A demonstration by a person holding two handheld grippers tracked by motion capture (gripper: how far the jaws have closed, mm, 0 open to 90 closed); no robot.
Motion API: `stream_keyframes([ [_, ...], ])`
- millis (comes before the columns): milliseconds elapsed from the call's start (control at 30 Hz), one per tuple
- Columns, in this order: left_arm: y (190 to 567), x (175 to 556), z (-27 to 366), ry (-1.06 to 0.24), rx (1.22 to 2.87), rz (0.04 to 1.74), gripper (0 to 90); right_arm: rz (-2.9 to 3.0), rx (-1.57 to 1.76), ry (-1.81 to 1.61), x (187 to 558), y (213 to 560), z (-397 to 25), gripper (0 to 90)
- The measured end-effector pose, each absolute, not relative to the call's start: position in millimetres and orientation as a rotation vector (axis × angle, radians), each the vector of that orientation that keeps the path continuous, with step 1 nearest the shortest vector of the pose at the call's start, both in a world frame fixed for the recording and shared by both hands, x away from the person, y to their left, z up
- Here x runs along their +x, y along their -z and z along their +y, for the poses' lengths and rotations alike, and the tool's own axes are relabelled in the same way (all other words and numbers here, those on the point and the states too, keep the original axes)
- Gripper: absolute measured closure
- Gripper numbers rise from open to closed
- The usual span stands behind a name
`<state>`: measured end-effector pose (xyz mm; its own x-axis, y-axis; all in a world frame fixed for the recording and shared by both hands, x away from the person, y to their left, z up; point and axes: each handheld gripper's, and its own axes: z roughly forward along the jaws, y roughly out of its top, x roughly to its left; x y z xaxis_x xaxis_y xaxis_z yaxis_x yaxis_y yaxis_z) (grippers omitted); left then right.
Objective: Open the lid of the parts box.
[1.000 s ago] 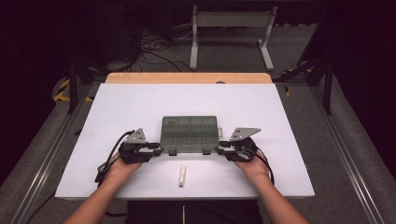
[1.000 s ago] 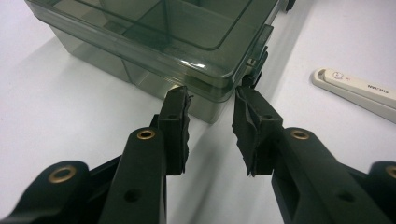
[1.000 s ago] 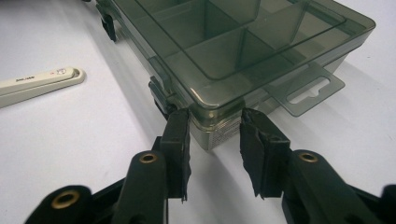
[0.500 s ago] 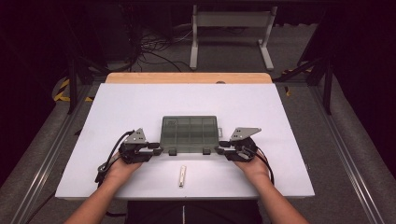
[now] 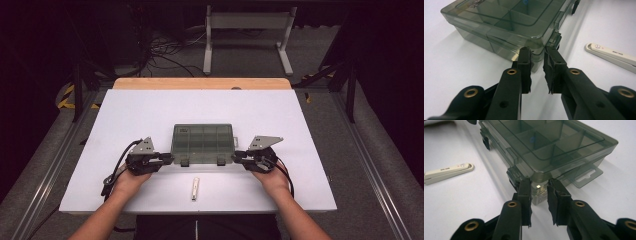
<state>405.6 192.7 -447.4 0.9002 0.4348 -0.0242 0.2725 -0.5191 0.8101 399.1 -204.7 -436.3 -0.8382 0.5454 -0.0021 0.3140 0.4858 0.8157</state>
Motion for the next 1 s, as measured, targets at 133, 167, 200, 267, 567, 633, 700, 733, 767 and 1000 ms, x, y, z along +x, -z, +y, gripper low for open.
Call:
stream_keyframes([
  [133,446.4,406.0,194.5,-0.221,2.122,0.508,78.0,2.455,0.737,-1.323,398.7,434.7,-206.1,75.3],
  [167,446.3,406.6,195.2,-0.214,2.111,0.504,78.1,2.453,0.735,-1.329,398.6,434.4,-206.1,75.3],
  [200,446.3,406.3,195.3,-0.21,2.099,0.51,78.1,2.45,0.733,-1.334,398.6,434.2,-206.1,75.3],
  [267,446.5,406.0,195.6,-0.205,2.069,0.491,78.1,2.445,0.734,-1.346,398.6,433.8,-206.1,75.3],
  [567,446.6,406.3,197.0,-0.213,2.012,0.496,82.9,2.394,0.735,-1.414,398.3,431.7,-208.0,77.5],
  [633,446.9,406.5,197.0,-0.211,2.003,0.494,83.1,2.39,0.735,-1.418,398.6,431.7,-208.3,77.5],
  [700,447.6,406.1,196.3,-0.217,1.993,0.494,84.6,2.384,0.739,-1.43,399.2,432.1,-208.2,78.0],
  [733,447.5,406.3,196.3,-0.222,1.985,0.492,84.9,2.379,0.739,-1.429,399.1,432.2,-208.1,78.6],
  [767,447.5,406.2,196.2,-0.221,1.976,0.493,85.5,2.367,0.74,-1.438,398.8,431.6,-208.2,79.1],
  [1000,447.7,406.9,198.2,-0.211,1.924,0.5,85.7,2.333,0.744,-1.467,398.3,430.0,-209.9,80.7],
])
